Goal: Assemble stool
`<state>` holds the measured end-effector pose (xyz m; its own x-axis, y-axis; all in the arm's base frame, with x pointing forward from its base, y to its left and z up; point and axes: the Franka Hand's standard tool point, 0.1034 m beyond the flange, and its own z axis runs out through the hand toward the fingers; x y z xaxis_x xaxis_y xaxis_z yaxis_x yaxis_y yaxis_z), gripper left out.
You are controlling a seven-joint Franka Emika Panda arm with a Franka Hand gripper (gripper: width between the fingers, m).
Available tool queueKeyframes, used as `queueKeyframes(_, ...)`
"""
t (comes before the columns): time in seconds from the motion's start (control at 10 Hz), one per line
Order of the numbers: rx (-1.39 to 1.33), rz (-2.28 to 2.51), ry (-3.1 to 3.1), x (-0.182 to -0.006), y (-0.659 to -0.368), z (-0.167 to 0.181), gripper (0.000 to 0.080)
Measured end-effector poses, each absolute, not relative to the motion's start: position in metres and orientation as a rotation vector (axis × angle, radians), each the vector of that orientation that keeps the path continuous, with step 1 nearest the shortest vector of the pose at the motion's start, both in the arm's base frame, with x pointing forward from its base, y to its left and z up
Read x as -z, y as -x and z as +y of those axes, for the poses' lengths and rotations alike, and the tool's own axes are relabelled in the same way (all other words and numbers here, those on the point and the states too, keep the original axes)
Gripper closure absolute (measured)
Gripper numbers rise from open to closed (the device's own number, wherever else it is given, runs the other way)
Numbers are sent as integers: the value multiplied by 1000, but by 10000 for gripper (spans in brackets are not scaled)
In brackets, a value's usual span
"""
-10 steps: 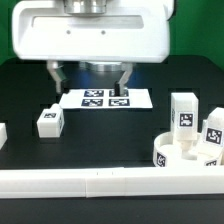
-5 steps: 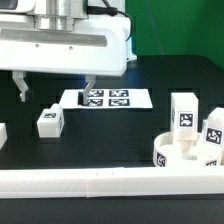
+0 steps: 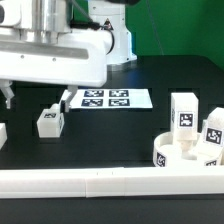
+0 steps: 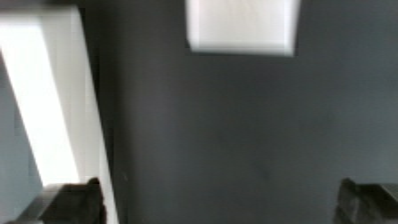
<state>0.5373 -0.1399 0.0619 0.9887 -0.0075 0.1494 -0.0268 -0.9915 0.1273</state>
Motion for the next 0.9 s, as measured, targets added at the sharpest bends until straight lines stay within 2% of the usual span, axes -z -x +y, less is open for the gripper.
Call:
queueKeyframes(0.4, -189, -42, -3006, -52, -527, -146, 150)
queueKeyframes(0.6, 43, -98, -3077, -48, -524, -134, 150)
queueKeyframes(0.9, 355, -140, -3105, -46, -519, -136, 150)
